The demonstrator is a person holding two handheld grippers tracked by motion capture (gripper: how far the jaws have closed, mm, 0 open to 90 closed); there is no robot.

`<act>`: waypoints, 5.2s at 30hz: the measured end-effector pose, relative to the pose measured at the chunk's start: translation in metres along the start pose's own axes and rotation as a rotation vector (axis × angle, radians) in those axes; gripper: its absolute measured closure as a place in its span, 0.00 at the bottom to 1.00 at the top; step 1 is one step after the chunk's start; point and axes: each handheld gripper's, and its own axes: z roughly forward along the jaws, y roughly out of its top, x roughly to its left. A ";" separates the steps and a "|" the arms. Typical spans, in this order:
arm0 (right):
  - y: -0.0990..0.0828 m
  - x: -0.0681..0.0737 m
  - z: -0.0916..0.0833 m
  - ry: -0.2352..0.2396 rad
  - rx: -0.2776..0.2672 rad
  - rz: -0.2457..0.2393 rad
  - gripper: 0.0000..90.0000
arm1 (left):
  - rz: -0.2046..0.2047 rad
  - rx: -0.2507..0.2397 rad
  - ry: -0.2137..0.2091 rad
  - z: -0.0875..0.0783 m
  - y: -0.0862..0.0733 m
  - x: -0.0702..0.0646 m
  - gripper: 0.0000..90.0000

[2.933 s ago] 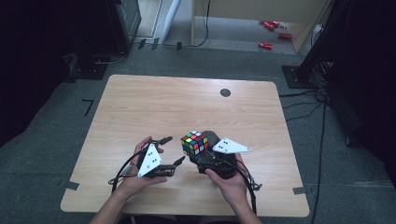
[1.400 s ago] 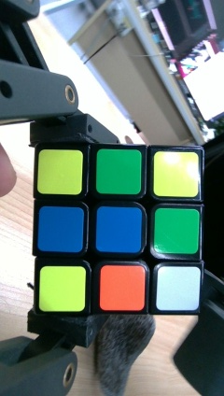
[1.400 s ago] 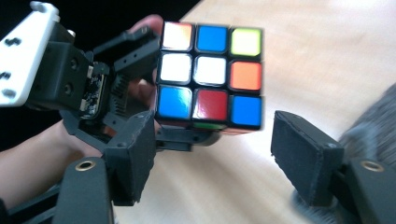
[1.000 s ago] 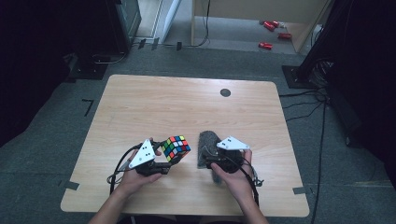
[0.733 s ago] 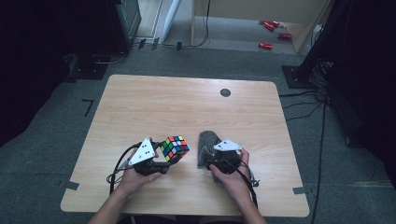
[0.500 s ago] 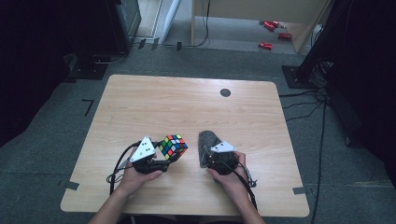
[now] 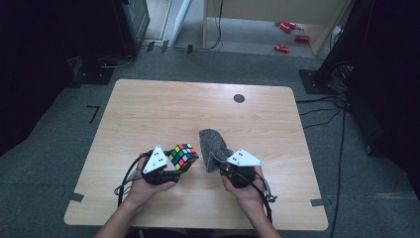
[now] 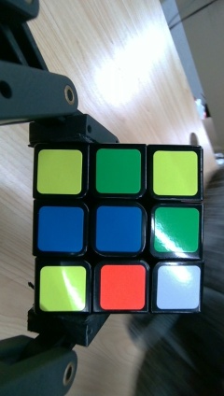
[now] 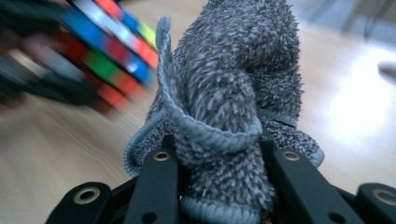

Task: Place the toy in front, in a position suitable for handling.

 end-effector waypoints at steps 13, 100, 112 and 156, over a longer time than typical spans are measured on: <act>0.012 0.027 -0.007 0.168 -0.085 0.003 0.81 | 0.145 -0.050 -0.123 0.002 0.002 -0.024 0.39; -0.070 -0.106 0.008 -0.218 0.161 0.232 0.19 | -0.301 0.211 0.269 0.046 -0.017 0.034 0.35; -0.057 -0.112 -0.008 -0.217 0.072 0.258 0.14 | -0.299 0.151 0.256 0.026 -0.018 0.037 0.20; -0.138 -0.136 -0.106 -0.350 0.247 0.310 0.12 | -0.410 0.302 0.426 -0.103 -0.101 0.058 0.19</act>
